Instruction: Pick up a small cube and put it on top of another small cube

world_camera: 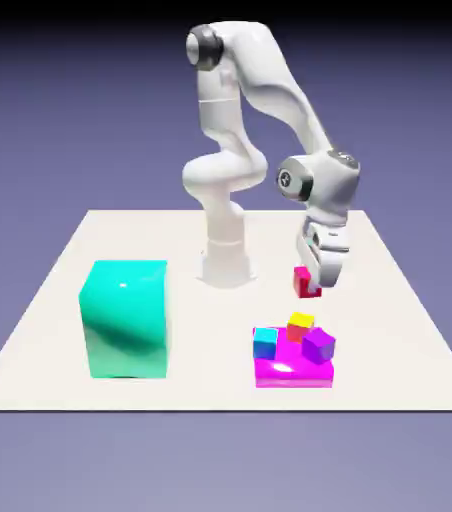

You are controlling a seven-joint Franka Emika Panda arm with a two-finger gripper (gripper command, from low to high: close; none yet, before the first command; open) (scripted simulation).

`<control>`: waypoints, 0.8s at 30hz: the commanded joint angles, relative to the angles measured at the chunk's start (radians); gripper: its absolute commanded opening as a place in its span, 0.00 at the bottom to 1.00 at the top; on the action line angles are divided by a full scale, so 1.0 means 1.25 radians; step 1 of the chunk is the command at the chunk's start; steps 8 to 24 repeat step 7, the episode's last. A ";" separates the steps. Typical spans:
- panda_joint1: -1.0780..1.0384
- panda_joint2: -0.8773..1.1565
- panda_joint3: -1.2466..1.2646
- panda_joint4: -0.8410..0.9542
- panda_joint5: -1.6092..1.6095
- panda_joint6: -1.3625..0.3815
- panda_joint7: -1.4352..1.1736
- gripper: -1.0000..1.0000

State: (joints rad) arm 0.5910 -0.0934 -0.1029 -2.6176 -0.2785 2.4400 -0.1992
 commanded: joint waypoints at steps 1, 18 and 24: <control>-0.003 0.028 -0.003 -0.007 -0.010 0.036 0.007 0.00; -0.002 0.023 -0.003 -0.005 -0.008 0.029 0.006 1.00; -0.002 0.023 -0.003 -0.005 -0.008 0.029 0.006 1.00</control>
